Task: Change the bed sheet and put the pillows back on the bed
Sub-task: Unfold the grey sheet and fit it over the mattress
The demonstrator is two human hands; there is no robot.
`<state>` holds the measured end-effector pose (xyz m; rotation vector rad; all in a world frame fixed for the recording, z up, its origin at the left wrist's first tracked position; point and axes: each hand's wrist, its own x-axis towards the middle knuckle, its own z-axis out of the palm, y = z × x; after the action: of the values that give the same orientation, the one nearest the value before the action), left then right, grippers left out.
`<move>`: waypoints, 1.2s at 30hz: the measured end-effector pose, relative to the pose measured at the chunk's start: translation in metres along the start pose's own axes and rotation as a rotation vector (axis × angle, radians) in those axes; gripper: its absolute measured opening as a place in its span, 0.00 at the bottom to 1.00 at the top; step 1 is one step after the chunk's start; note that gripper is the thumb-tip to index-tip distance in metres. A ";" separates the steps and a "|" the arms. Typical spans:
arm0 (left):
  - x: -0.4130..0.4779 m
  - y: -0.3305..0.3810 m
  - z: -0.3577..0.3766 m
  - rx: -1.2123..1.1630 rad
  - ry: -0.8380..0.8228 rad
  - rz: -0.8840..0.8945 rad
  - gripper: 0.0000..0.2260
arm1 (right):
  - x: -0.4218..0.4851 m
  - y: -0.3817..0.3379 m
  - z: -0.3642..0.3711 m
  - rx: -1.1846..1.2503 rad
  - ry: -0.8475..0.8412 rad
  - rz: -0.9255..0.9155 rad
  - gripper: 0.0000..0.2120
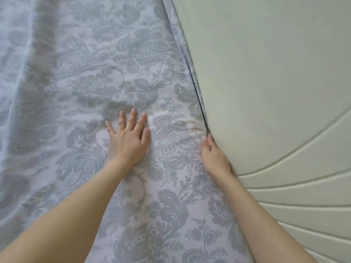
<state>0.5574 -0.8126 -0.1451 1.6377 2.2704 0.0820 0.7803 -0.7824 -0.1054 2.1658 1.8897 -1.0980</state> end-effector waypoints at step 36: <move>0.027 -0.006 0.022 -0.059 0.302 0.062 0.23 | 0.258 -0.227 -0.060 -0.044 0.004 -0.154 0.29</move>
<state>0.5509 -0.7924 -0.1742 1.7655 2.4050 0.4341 0.6047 -0.4805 -0.1113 2.0294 2.0923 -1.0650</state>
